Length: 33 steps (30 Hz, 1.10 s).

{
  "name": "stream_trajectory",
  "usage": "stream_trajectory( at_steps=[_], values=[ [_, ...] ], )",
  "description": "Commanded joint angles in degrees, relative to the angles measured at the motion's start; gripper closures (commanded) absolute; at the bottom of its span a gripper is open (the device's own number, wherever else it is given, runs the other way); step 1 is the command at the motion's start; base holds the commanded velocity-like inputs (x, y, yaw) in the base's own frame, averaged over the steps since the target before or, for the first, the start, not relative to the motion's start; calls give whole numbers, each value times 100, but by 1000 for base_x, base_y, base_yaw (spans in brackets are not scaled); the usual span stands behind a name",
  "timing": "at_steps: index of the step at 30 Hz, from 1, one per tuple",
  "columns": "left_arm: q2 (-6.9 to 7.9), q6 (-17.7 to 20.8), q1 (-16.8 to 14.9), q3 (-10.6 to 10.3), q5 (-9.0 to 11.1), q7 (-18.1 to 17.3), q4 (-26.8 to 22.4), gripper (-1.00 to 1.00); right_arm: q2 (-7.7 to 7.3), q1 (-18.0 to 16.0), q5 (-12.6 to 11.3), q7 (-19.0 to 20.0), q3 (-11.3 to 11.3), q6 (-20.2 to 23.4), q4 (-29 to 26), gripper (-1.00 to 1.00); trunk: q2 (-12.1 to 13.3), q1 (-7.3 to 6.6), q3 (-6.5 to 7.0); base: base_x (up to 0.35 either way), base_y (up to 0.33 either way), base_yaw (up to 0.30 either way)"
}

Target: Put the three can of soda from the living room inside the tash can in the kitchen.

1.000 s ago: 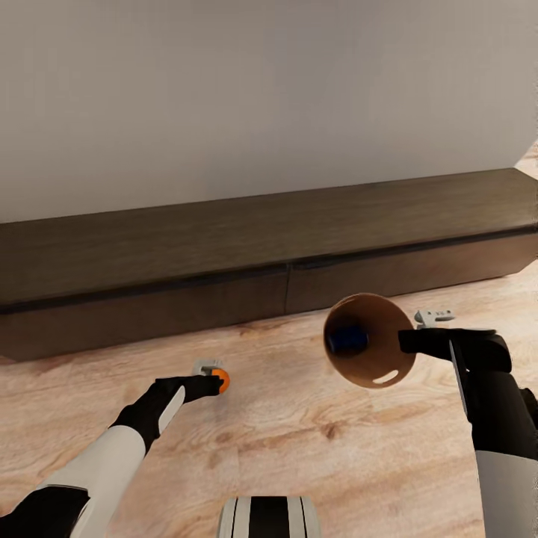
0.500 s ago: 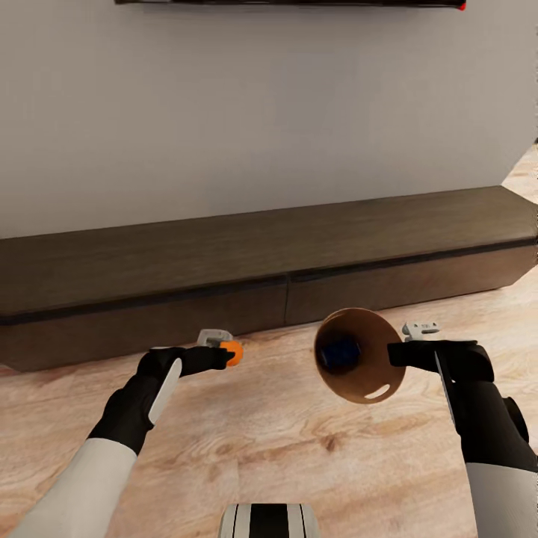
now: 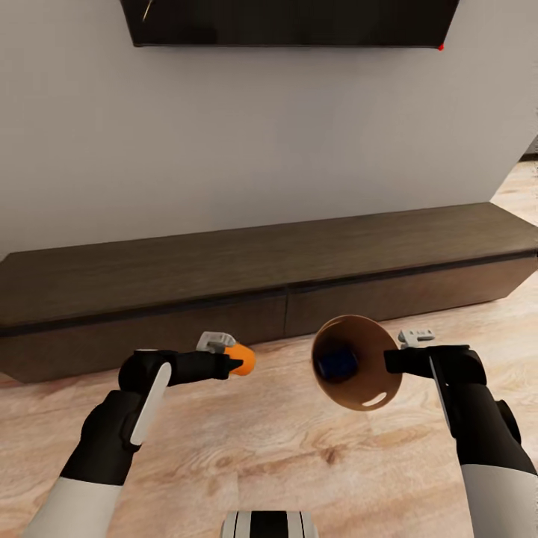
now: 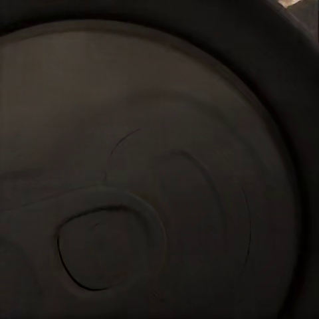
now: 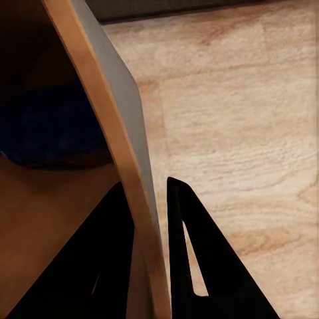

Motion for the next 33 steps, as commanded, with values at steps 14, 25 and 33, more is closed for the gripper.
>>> stream_trajectory(
  at_steps=[14, 25, 33],
  values=[
    [96, -123, 620, 38, -50, -2158, -773, 100, 135, 7, -77, -25, 29, 20, 419, 100, 19, -36, 311, 0, 0, 0],
    [211, -198, 712, 182, -50, -3514, -826, 100, 276, 10, -97, -432, 292, 20, 803, 100, 27, -51, 444, 0, 0, 0],
    [475, 0, 651, 316, -1, -4281, -834, 100, 327, 15, -96, -453, 510, 20, 832, 100, 27, -51, 444, 0, 0, 0]
  ],
)
